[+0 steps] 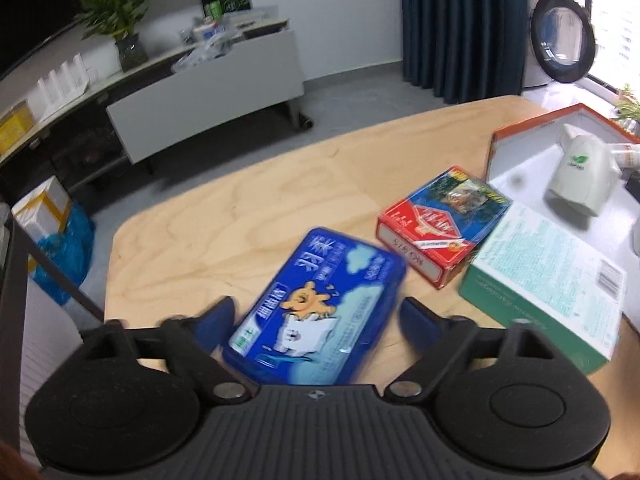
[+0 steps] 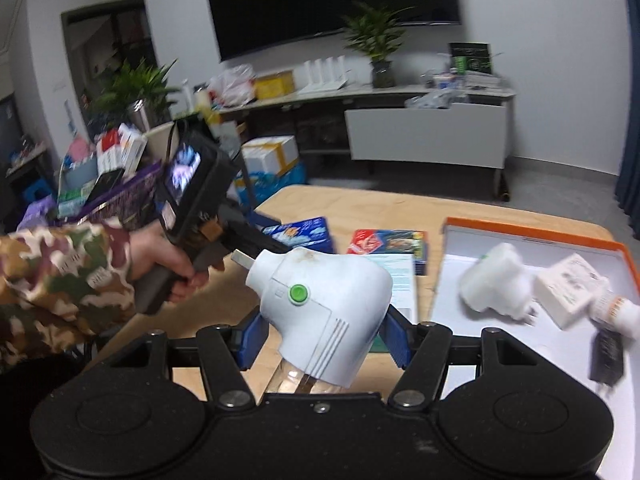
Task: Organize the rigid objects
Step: 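Grasp the white plug-in diffuser with the right gripper while the left grasps the blue tin, then carry the white diffuser and blue tin over the white box with both grippers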
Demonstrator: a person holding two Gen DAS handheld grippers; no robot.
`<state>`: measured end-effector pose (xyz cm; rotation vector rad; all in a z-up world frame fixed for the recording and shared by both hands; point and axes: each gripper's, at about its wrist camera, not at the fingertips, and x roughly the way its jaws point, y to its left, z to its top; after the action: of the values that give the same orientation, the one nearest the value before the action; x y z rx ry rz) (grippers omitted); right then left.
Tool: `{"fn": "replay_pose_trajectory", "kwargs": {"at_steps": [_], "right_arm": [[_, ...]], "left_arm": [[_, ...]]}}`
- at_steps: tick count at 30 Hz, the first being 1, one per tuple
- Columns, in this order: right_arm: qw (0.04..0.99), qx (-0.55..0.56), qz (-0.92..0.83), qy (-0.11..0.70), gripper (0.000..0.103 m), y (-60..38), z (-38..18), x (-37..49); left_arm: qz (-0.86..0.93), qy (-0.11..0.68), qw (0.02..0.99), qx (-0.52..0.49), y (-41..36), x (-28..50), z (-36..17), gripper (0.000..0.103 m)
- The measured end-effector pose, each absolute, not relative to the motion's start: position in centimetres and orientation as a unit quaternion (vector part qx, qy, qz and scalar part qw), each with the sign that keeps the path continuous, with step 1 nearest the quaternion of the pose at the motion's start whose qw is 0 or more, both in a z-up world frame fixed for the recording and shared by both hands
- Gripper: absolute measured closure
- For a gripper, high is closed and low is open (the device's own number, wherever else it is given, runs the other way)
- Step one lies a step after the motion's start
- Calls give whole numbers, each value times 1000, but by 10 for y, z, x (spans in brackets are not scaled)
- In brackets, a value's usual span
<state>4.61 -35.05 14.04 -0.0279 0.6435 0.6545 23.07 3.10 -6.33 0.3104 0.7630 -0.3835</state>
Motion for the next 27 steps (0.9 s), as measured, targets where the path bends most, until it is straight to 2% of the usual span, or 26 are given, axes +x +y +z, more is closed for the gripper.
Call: {"fn": "replay_pose_trajectory", "kwargs": {"at_steps": [1,2,14,27], "right_arm": [[900,-11,311,307,30,-354,143,44],[903,-8,304,304,30,-358,145,43],[925,36,247,285,30,-391,154,21],[953,68,152,253,30,-450,172,-20]], "left_arm": [[-185,372,899,140,31,229,-62,37],[-175,374,901,136,31,226,-60,40],[-89,363,924,83,22,132,-15,40],[-104,343,933,31,-54,50,27,40]]}}
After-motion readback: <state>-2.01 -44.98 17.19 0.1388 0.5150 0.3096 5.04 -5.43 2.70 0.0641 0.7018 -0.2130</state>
